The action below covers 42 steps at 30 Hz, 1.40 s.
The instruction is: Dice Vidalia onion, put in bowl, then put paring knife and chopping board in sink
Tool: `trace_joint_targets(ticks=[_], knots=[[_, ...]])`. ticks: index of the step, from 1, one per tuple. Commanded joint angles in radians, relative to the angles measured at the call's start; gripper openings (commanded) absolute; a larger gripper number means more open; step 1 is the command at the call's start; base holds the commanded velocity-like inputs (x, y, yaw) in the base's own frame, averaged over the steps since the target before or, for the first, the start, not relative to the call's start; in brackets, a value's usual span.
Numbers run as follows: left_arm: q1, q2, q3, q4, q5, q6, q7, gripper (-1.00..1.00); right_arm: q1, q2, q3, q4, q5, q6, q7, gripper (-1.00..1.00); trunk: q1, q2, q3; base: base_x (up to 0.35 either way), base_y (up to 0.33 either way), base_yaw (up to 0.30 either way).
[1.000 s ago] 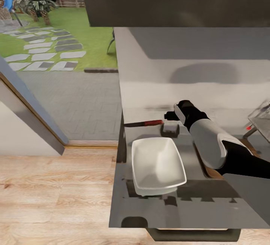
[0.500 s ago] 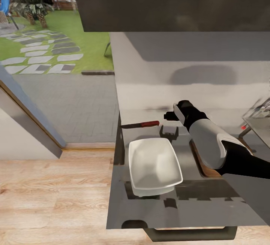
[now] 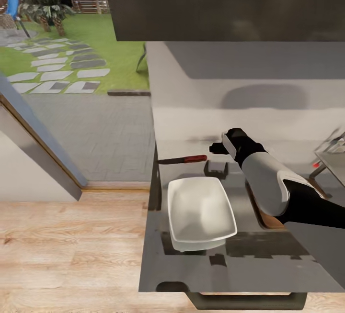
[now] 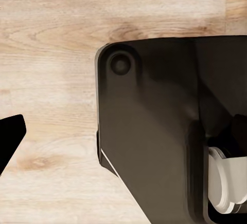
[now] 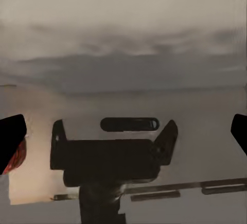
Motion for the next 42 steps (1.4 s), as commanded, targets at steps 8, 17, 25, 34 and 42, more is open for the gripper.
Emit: trace_joint_targets(ticks=[8,17,25,34,42], knots=[[0.001,0.001,-0.009,-0.002,0.009,-0.001,0.003,1.00,-0.001,0.001,-0.008,-0.001,0.009,0.004,0.000,1.00,0.001,-0.002,-0.001,0.000,0.000,0.138],[0.001,0.001,-0.009,-0.002,0.009,-0.001,0.003,1.00,-0.001,0.001,-0.008,-0.001,0.008,0.004,0.001,1.00,0.001,-0.002,-0.001,0.000,0.000,0.129],[0.001,0.001,-0.009,-0.002,0.009,-0.001,0.003,1.00,-0.001,0.001,-0.008,0.000,0.007,0.004,0.001,1.00,0.001,-0.002,-0.001,0.000,0.000,0.109],[0.001,0.001,-0.010,-0.001,0.009,-0.001,0.005,1.00,-0.001,0.000,-0.010,0.001,0.009,0.004,0.001,1.00,0.001,-0.002,-0.001,0.000,0.000,0.095],[0.001,0.001,-0.010,-0.001,0.009,-0.001,0.005,1.00,-0.001,0.000,-0.010,0.001,0.009,0.004,0.001,1.00,0.001,-0.002,-0.001,0.000,-0.051,0.019]])
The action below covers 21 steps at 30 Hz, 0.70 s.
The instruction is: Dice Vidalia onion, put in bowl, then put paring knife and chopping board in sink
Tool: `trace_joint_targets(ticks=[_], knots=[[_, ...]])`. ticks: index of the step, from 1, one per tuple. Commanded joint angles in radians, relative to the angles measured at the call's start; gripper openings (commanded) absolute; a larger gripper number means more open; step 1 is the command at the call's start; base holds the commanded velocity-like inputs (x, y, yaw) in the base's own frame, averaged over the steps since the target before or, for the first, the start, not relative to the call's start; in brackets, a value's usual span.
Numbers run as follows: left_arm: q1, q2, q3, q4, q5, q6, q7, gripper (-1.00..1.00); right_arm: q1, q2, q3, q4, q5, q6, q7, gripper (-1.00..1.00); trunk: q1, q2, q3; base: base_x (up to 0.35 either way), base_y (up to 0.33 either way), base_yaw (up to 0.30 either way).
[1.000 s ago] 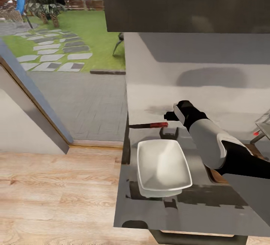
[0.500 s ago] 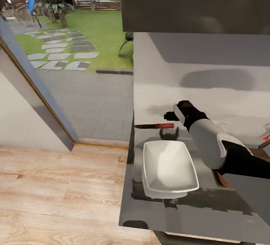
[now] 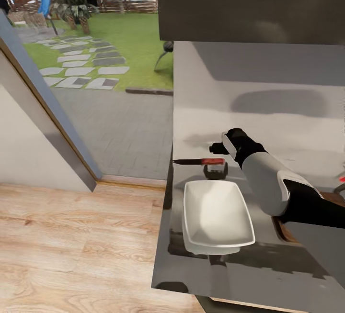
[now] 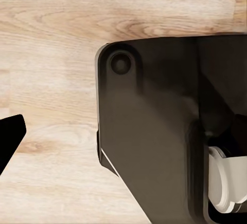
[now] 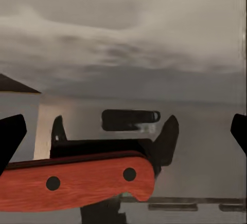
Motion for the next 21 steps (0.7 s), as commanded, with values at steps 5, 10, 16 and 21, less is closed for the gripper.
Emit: trace_joint_targets(ticks=[5,10,16,21], knots=[[0.001,0.001,-0.009,-0.002,0.009,-0.001,0.004,1.00,-0.001,0.001,-0.008,-0.001,0.009,0.004,0.000,1.00,0.001,-0.002,-0.001,0.000,-0.086,0.001],[0.001,0.000,-0.009,-0.002,0.009,-0.002,0.004,1.00,-0.001,0.001,-0.008,-0.001,0.009,0.004,0.000,1.00,0.001,-0.002,-0.003,0.000,-0.020,0.037],[0.001,0.000,-0.009,-0.002,0.009,-0.001,0.004,1.00,-0.001,0.001,-0.008,-0.001,0.008,0.004,0.000,1.00,0.001,-0.002,-0.006,0.000,-0.004,0.035],[0.001,0.001,-0.009,-0.002,0.009,-0.001,0.004,1.00,-0.001,0.001,-0.008,-0.001,0.008,0.004,0.000,1.00,0.001,-0.002,-0.006,0.000,-0.001,0.005]])
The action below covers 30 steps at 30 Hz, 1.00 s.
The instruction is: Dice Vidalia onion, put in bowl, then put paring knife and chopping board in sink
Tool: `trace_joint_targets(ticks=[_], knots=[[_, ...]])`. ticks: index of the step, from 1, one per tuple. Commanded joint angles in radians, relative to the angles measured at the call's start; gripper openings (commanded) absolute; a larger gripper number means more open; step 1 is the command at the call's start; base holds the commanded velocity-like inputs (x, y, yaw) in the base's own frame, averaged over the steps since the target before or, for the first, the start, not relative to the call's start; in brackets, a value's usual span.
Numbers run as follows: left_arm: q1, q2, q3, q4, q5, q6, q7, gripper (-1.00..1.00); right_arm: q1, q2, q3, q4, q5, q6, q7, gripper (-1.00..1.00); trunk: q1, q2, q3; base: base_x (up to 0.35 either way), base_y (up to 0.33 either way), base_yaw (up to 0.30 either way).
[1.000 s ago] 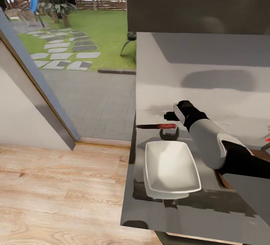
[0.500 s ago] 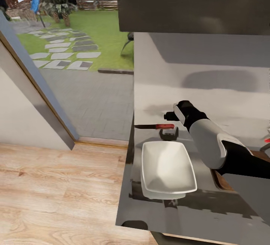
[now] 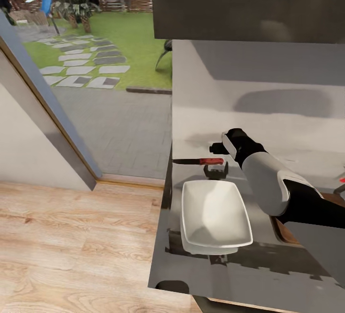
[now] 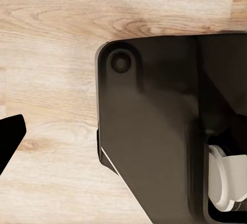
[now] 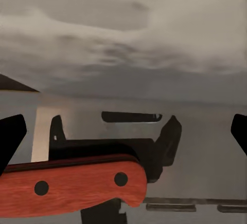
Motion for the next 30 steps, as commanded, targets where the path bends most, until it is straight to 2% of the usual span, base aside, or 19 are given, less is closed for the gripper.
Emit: trace_joint_targets(ticks=[1,11,30], knots=[[0.001,0.000,-0.009,-0.002,0.009,-0.001,0.004,1.00,-0.001,0.001,-0.008,-0.001,0.009,0.004,0.000,1.00,0.001,-0.002,-0.001,0.000,0.000,0.002],[0.001,0.000,-0.009,-0.002,0.009,-0.001,0.004,1.00,-0.001,0.001,-0.008,-0.001,0.009,0.004,0.000,1.00,0.001,-0.002,-0.001,0.000,-0.071,0.000],[0.001,0.000,-0.009,0.000,0.009,-0.001,0.004,1.00,-0.001,0.001,-0.008,0.000,0.010,0.003,0.000,1.00,0.001,-0.002,-0.001,0.000,-0.002,0.000]])
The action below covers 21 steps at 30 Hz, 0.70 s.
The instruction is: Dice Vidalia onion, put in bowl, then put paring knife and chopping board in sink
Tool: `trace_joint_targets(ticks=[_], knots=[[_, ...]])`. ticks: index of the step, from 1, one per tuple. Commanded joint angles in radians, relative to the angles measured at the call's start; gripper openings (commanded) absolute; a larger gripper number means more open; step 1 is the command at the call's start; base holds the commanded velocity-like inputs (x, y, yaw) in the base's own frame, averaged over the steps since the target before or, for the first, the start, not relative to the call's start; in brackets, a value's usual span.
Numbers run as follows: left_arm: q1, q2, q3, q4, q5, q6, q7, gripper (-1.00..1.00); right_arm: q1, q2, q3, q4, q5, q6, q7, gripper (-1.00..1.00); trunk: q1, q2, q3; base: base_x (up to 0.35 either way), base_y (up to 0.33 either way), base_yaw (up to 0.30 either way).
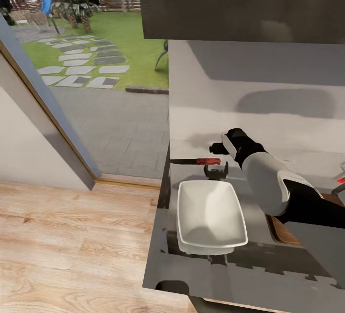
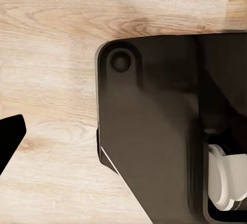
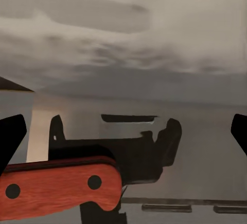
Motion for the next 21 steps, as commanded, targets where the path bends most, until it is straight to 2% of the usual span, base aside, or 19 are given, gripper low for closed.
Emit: trace_joint_targets(ticks=[1,21], knots=[[0.001,0.000,-0.009,-0.001,0.009,-0.001,0.004,1.00,-0.001,0.001,-0.008,-0.001,0.009,0.004,0.000,1.00,0.001,-0.002,-0.001,0.000,0.000,0.000],[0.001,-0.006,-0.009,0.008,0.009,-0.001,0.004,1.00,-0.001,0.001,-0.008,-0.001,0.009,0.004,0.000,1.00,0.001,-0.002,-0.001,0.000,0.000,0.000]])
